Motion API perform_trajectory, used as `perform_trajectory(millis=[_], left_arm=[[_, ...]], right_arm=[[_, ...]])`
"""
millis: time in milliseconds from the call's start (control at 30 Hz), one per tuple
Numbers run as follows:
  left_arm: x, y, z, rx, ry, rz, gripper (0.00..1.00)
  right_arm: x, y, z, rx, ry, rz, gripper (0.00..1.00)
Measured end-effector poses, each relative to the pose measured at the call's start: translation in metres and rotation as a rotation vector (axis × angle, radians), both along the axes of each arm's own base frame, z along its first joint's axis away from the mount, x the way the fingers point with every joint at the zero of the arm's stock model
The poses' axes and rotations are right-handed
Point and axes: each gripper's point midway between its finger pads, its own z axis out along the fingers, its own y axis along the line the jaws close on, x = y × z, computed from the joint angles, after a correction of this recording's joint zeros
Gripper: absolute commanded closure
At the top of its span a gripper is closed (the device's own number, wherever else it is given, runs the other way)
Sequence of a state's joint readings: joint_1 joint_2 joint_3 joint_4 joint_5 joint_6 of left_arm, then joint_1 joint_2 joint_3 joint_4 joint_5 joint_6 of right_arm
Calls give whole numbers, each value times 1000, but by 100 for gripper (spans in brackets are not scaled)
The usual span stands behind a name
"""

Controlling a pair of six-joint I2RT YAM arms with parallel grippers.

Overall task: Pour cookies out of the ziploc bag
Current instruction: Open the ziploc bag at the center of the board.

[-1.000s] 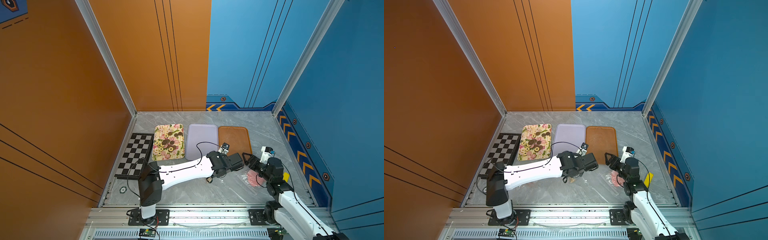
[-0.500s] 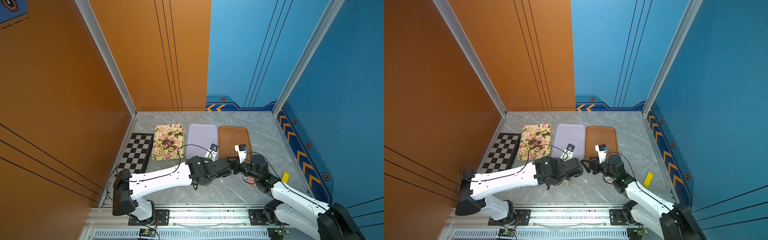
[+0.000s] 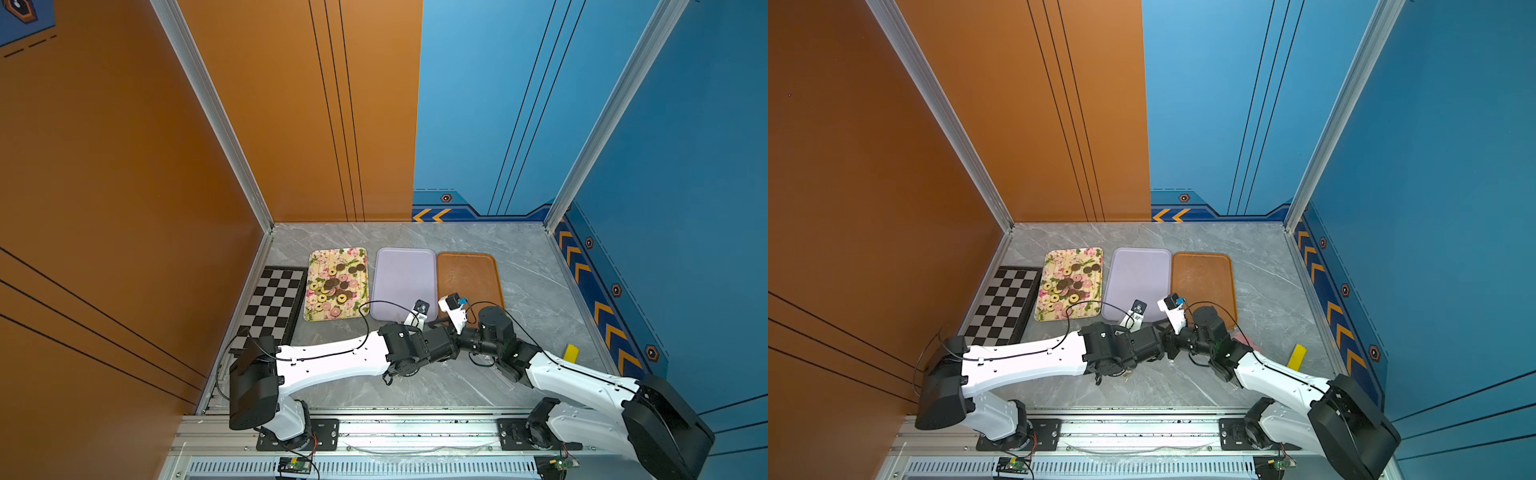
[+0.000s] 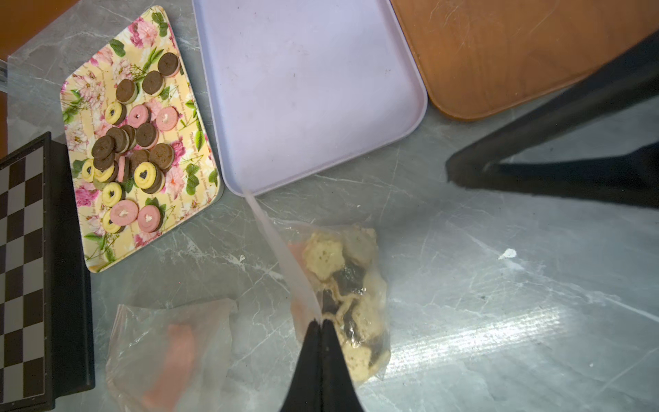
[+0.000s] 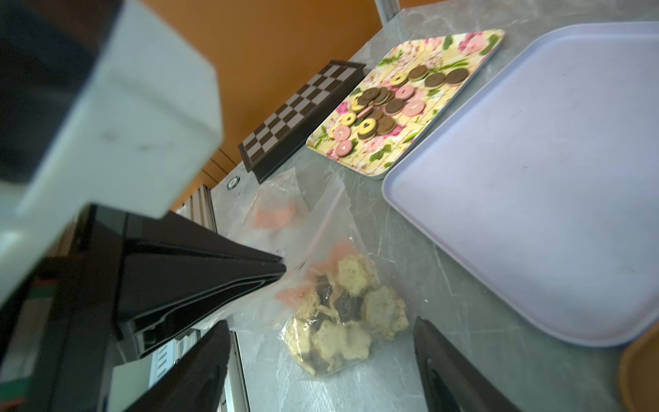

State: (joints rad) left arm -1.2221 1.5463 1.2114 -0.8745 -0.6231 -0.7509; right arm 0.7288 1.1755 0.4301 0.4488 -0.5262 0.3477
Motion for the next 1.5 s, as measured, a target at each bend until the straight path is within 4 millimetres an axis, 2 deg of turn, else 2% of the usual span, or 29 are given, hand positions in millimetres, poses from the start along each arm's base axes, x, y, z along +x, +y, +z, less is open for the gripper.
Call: perform_trajectory(millis=[67,233,333,533,833,967,1167,1367,1500], left_arm=[[-2,2,3,-8,0,-4,100],[-3,2,29,-106,-30,-8,100],[-3,1,34,-124,-33,-14,100],[-6,-1,35,-128,-31,-27,100],[-8,-2,55,-181,-52,-44,100],[-8,-9,44,-166,-33,-49,100],[-5,-34,19,-169,7,-67,100],[-3,-44,14,-185,9,-78,100],[-4,-49,15,-193,5,-91,100]], right_arm=[[-2,7,-4,-24,-8,20,19],[-10,15,-11,-52,-26,59,19],[-7,13,-6,-53,-49,38,19],[-2,5,17,-17,-117,-3,19],[0,-1,15,-24,-116,-20,19],[0,-7,15,-23,-118,-32,19],[-4,-14,11,-35,-107,-39,19],[-10,-20,-4,-83,-68,-48,19],[-14,-25,0,-83,-81,-64,18]])
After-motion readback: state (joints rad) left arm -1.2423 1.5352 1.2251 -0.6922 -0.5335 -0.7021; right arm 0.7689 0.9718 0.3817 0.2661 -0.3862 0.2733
